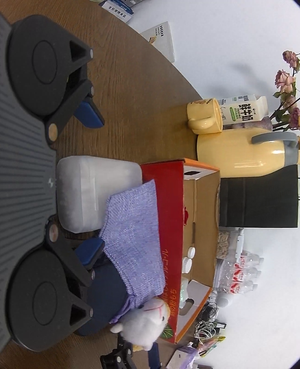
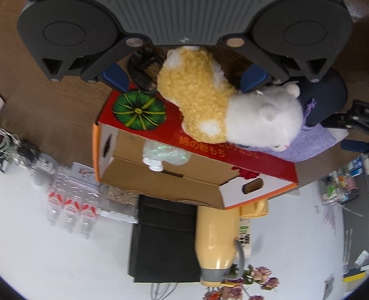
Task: Organize objects
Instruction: 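Grasp the white plastic bead box with the left tool while the right tool grasps the plush sheep, then carry the bead box and plush sheep into the cardboard box and open both tools, then move the left tool to the purple cloth while the right tool approaches the black cable, then grasp the purple cloth with the left tool while the right tool grasps the black cable coil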
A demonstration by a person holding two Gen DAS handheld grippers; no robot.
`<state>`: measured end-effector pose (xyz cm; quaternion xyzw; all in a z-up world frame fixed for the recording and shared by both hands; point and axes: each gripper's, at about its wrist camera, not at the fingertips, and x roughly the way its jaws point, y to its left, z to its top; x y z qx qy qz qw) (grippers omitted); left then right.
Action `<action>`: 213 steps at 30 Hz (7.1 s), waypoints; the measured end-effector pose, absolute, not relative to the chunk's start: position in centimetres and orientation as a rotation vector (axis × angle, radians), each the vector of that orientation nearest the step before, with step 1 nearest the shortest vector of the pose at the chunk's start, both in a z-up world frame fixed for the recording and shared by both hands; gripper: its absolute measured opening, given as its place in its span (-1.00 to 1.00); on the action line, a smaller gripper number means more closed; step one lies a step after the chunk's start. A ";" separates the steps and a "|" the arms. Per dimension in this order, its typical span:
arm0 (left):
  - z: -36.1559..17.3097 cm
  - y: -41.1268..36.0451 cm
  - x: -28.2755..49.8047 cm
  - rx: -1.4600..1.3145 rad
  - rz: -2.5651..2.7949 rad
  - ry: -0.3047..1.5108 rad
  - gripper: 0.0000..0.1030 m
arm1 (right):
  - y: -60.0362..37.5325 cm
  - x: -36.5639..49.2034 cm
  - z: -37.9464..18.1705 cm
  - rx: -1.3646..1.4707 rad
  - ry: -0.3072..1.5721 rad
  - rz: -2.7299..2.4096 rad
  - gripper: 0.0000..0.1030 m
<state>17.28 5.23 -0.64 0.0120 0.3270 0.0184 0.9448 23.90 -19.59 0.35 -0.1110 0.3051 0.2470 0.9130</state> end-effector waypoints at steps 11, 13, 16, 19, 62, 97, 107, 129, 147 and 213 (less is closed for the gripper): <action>-1.3 5.3 17.7 0.020 0.028 0.672 1.00 | -20.5 24.1 0.0 -0.124 0.619 0.646 0.39; -1.3 5.4 17.8 0.008 0.035 0.665 1.00 | -20.7 24.0 -0.1 -0.112 0.614 0.640 0.20; -1.3 5.7 17.8 -0.016 0.029 0.655 0.83 | -21.0 23.6 -0.2 -0.094 0.607 0.632 0.14; -1.3 6.0 17.7 -0.041 0.010 0.647 0.30 | -21.0 23.0 -0.1 -0.101 0.597 0.620 0.09; 7.3 3.2 25.6 -0.007 0.031 0.317 0.29 | -17.2 30.2 5.7 -0.152 0.369 0.376 0.02; 4.6 1.1 29.1 0.021 0.059 0.328 1.00 | -17.8 31.6 2.7 -0.102 0.448 0.315 1.00; 5.4 1.8 28.0 -0.009 0.068 0.294 1.00 | -18.6 30.8 3.7 -0.080 0.407 0.301 1.00; 8.2 2.8 19.7 -0.006 0.063 0.242 1.00 | -19.6 22.6 6.3 -0.062 0.342 0.350 1.00; 5.0 5.7 14.9 0.010 0.116 0.400 1.00 | -21.6 17.9 2.6 -0.089 0.483 0.330 1.00; -0.1 2.3 20.6 -0.228 -0.148 0.600 0.61 | -22.6 22.5 -1.1 -0.083 0.559 0.336 -0.28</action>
